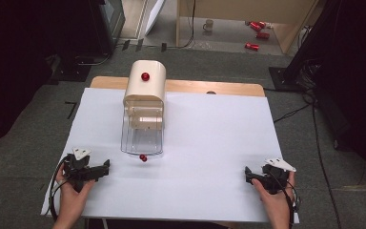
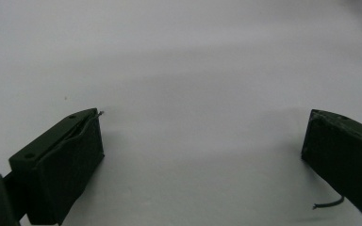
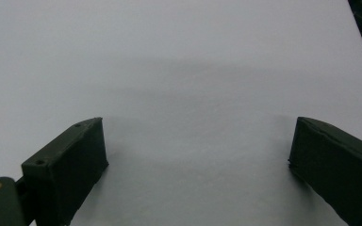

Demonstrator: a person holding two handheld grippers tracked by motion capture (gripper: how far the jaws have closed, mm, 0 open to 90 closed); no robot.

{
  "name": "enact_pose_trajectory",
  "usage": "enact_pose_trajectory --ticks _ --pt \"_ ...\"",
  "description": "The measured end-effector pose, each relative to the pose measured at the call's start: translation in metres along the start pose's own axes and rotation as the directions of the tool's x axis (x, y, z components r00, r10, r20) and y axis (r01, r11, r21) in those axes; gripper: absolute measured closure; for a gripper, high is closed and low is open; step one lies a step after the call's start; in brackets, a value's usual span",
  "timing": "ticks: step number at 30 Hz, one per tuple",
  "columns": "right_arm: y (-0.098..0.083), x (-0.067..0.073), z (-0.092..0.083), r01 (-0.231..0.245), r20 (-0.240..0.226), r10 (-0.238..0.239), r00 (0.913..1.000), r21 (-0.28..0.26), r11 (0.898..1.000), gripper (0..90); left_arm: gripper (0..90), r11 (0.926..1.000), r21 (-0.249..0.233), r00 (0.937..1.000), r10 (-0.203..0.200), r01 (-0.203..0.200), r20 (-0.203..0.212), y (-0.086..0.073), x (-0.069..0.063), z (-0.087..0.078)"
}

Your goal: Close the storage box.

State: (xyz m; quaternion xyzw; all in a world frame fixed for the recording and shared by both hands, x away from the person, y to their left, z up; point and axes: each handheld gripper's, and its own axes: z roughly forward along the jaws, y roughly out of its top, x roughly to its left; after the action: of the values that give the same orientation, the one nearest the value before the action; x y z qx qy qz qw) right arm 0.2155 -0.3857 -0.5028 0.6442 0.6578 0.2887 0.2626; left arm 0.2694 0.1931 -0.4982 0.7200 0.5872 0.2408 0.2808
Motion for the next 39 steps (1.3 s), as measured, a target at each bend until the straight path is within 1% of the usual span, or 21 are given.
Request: enact_pose_trajectory --ticks 4,11,14,15,16,18,20,21,22,27,31,34,35,36,39 --pt "0.000 0.004 -0.002 -0.019 0.021 0.019 0.9996 0.005 1.000 4.4 0.0 1.0000 -0.001 1.0000 0.000 0.000 0.000 0.000 0.000 0.000" --pt "0.005 0.015 -0.010 -0.037 -0.009 0.037 0.9993 -0.015 0.999 4.4 0.0 1.0000 -0.001 1.0000 0.000 0.000 0.000 0.000 0.000 0.000" --pt "0.008 0.022 -0.013 -0.032 -0.022 0.032 0.9993 -0.014 0.999 4.4 0.0 1.0000 0.000 1.0000 0.000 0.000 0.000 0.000 0.000 0.000" --pt "0.008 0.022 -0.013 -0.032 -0.022 0.032 0.9993 -0.014 0.999 4.4 0.0 1.0000 0.000 1.0000 0.000 0.000 0.000 0.000 0.000 0.000" --pt "0.009 0.025 -0.014 -0.030 -0.028 0.030 0.9992 -0.012 0.999 4.5 0.0 1.0000 0.000 1.0000 0.000 0.000 0.000 0.000 0.000 0.000" --pt "0.013 0.035 -0.018 -0.004 -0.042 0.003 0.9991 -0.020 1.000 6.0 0.0 1.0000 0.001 1.0000 0.001 -0.001 0.000 0.000 0.000 0.000" --pt "0.016 0.042 -0.021 0.002 -0.061 -0.004 0.9981 -0.027 1.000 6.2 0.0 1.0000 0.001 1.0000 0.001 -0.001 0.000 0.000 0.000 0.000" --pt "0.016 0.042 -0.021 0.002 -0.061 -0.004 0.9981 -0.027 1.000 6.2 0.0 1.0000 0.001 1.0000 0.001 -0.001 0.000 0.000 0.000 0.000" --pt "0.020 0.050 -0.023 0.017 -0.077 -0.019 0.9969 -0.034 0.999 6.3 0.0 1.0000 0.001 1.0000 0.001 -0.001 0.000 0.000 0.000 0.000" --pt "0.030 0.069 -0.026 0.029 -0.112 -0.034 0.9931 -0.044 0.999 6.9 0.0 1.0000 0.001 1.0000 0.001 -0.001 0.000 0.000 0.000 0.000" --pt "0.037 0.085 -0.027 0.049 -0.138 -0.056 0.9889 -0.052 0.997 7.2 0.0 1.0000 0.001 1.0000 0.001 -0.001 0.000 0.000 0.000 0.000" --pt "0.041 0.094 -0.027 0.064 -0.154 -0.072 0.9855 -0.052 0.997 7.3 0.0 1.0000 -0.001 1.0000 0.000 0.000 0.000 0.000 0.000 0.000" --pt "0.041 0.094 -0.027 0.064 -0.154 -0.072 0.9855 -0.052 0.997 7.3 0.0 1.0000 -0.001 1.0000 0.000 0.000 0.000 0.000 0.000 0.000" --pt "0.043 0.100 -0.026 0.071 -0.160 -0.079 0.9839 -0.053 0.996 7.3 0.0 1.0000 -0.001 1.0000 0.000 0.000 -0.001 0.000 0.000 0.000" --pt "0.046 0.107 -0.025 0.078 -0.172 -0.086 0.9812 -0.057 0.995 7.5 0.0 1.0000 -0.001 1.0000 0.000 0.000 0.000 0.000 0.000 0.000"
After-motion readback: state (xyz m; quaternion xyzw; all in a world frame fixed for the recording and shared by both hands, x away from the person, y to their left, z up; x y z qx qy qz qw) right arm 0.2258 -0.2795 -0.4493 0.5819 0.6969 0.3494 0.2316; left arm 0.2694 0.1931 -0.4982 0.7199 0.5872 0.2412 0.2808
